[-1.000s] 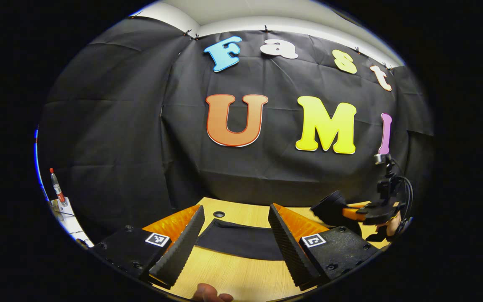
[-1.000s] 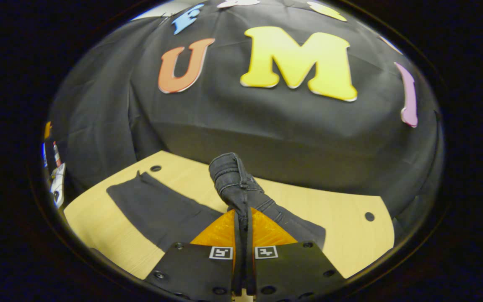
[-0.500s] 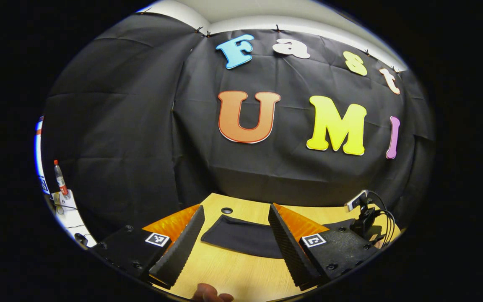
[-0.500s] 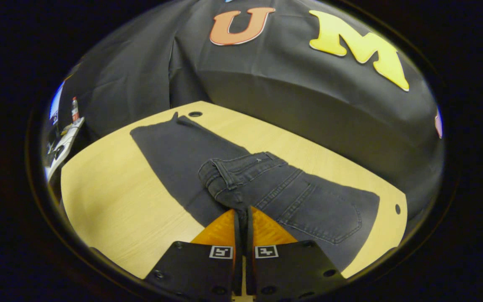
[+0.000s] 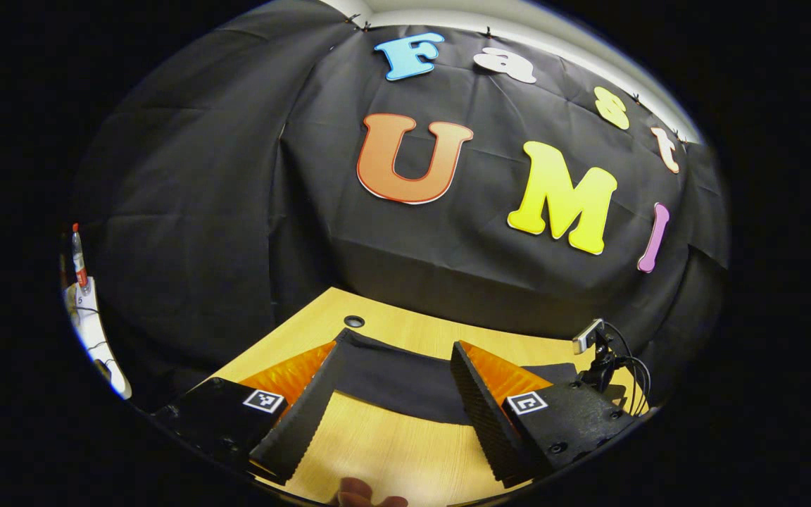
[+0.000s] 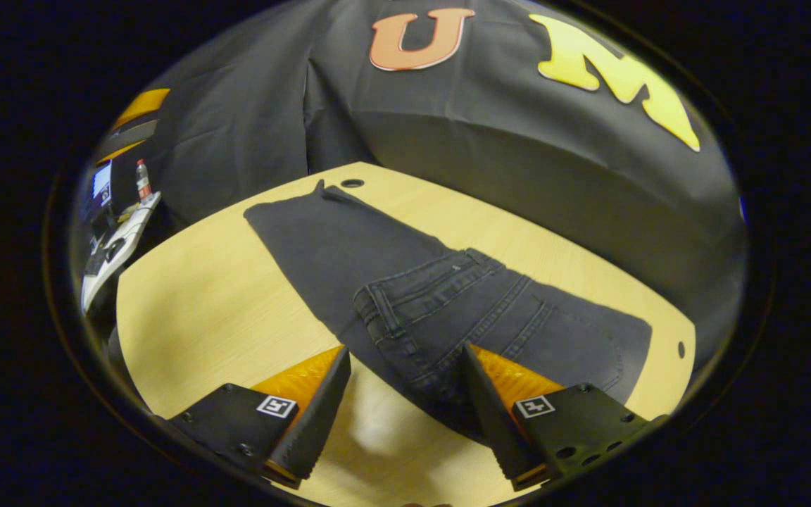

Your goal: Grasp the waist and the cuffs of the jeans and fold them to make the two legs overlap; first hold the waist and fold one-third of the jeans toward the cuffs, then hold the cuffs and fold the remaining one-third in the same direction to finish folding.

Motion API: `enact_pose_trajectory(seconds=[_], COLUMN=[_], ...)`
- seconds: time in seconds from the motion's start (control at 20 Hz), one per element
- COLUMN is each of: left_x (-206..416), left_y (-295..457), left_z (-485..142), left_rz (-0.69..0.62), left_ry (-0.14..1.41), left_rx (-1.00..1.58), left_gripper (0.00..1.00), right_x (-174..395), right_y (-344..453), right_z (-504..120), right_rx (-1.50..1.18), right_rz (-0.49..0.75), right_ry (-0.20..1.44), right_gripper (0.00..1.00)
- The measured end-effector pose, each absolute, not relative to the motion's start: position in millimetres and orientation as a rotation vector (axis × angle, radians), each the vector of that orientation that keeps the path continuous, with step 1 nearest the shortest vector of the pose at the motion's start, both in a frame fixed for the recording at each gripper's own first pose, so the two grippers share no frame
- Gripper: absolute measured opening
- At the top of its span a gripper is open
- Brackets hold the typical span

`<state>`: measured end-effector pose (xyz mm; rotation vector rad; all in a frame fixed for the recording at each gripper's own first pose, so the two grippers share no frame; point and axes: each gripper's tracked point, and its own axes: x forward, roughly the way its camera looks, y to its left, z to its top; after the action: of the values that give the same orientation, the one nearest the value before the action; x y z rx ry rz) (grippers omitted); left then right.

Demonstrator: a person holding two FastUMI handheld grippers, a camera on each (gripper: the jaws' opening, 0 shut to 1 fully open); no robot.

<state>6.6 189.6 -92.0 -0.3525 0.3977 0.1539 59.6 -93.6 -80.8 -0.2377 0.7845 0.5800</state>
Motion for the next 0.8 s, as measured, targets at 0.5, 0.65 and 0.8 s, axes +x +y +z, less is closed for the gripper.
enact_pose_trajectory(seconds=[0.5, 0.65, 0.8], left_x=[25.9, 36.1, 46.4], left_y=[194.8, 203.6, 216.7], left_z=[-178.2, -211.7, -246.7], left_rz=[0.163, 0.210, 0.263], left_ry=[0.506, 0.529, 0.548], left_rx=[-0.679, -0.820, -0.973], left_gripper=[0.99, 0.99, 0.99], right_x=[77.2, 79.6, 80.6], right_y=[-124.0, -150.1, -187.0], right_z=[92.7, 141.5, 178.7], right_rx=[-0.093, -0.005, 0.033], right_rz=[0.453, 0.395, 0.337], right_ry=[0.408, 0.338, 0.293], right_gripper=[0.97, 0.97, 0.97])
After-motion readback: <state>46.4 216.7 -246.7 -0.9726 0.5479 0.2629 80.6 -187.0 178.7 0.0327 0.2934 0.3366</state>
